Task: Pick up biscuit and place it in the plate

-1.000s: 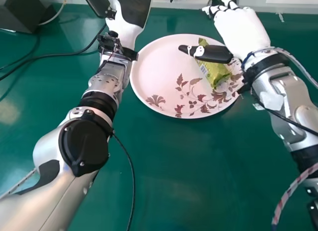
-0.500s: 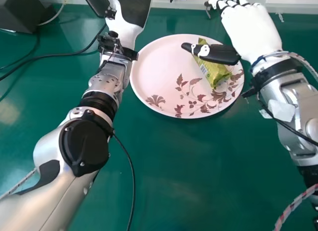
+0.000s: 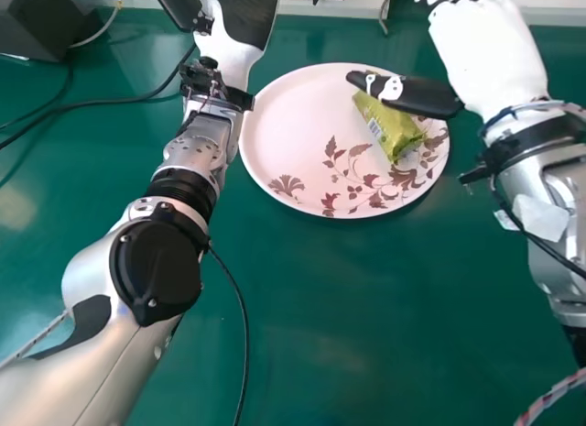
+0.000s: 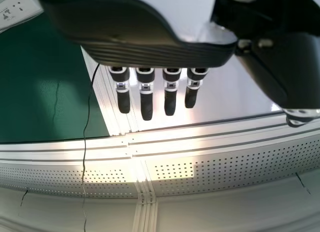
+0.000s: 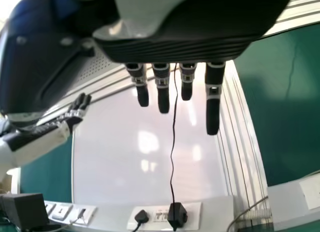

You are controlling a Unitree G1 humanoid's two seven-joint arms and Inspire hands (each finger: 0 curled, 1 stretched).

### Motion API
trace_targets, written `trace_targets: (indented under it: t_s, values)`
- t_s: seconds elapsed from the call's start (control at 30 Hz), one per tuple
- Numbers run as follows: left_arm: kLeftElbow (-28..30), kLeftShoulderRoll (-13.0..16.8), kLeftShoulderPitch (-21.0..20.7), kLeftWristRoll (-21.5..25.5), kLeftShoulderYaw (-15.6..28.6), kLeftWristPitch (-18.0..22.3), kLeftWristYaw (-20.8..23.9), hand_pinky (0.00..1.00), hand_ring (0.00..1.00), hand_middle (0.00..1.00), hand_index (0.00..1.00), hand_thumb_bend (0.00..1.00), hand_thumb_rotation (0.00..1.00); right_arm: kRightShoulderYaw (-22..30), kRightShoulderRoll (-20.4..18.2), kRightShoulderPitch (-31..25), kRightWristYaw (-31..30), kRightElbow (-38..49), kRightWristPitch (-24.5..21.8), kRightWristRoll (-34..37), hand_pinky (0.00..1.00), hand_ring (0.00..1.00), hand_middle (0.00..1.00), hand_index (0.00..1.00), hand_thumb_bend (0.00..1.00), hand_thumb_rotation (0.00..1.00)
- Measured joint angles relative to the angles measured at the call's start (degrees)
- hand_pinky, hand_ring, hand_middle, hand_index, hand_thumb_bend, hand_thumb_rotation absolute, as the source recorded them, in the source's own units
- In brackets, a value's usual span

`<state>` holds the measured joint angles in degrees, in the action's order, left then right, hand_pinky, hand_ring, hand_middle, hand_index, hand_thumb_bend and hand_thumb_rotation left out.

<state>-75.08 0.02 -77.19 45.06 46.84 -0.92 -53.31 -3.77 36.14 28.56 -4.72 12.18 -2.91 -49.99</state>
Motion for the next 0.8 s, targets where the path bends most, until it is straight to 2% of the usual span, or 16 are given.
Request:
trace_targets:
  t_s: [0.2, 0.3, 0.4, 0.47, 0.57, 0.8]
  values:
    - [0.0, 0.0, 0.0, 0.0, 0.0, 0.3, 0.0, 0.93, 0.93, 0.97, 1.00, 0.90, 0.48, 1.7, -0.1, -1.4, 0.5, 0.9, 0.6, 1.4, 0.75, 0.89, 0.97, 1.00, 1.00, 0.91]
    - [0.0, 0.0, 0.0, -0.2, -0.2, 0.9, -0.1, 0.93, 0.93, 0.98, 1.00, 0.90, 0.48, 2.2, -0.2, -2.3, 1.2, 1.3, 0.9, 2.1, 0.76, 0.89, 0.96, 1.00, 1.00, 0.91]
    - [0.0, 0.0, 0.0, -0.6, -0.4, 1.4, -0.1, 0.90, 0.93, 0.98, 1.00, 0.89, 0.46, 2.9, -0.3, -2.8, 2.0, 1.3, 2.5, 4.1, 0.80, 0.89, 0.98, 1.00, 1.00, 0.90]
    - [0.0, 0.0, 0.0, -0.7, -0.4, 1.4, -0.1, 0.83, 0.91, 0.97, 1.00, 0.89, 0.48, 3.9, -0.5, -2.9, 2.5, 0.9, 5.1, 7.9, 0.81, 0.90, 0.98, 1.00, 1.00, 0.90]
    - [0.0, 0.0, 0.0, -1.0, -0.4, 1.3, -0.1, 0.79, 0.89, 0.98, 1.00, 0.89, 0.52, 5.2, -0.5, -3.4, 3.3, -0.3, 9.4, 12.3, 0.86, 0.93, 1.00, 1.00, 1.00, 0.90]
    - [0.0, 0.0, 0.0, -1.2, -0.4, 1.1, 0.1, 0.71, 0.88, 0.97, 1.00, 0.88, 0.51, 8.5, -1.2, -6.0, 4.3, -0.4, 12.9, 18.8, 0.85, 0.93, 1.00, 1.00, 1.00, 0.90]
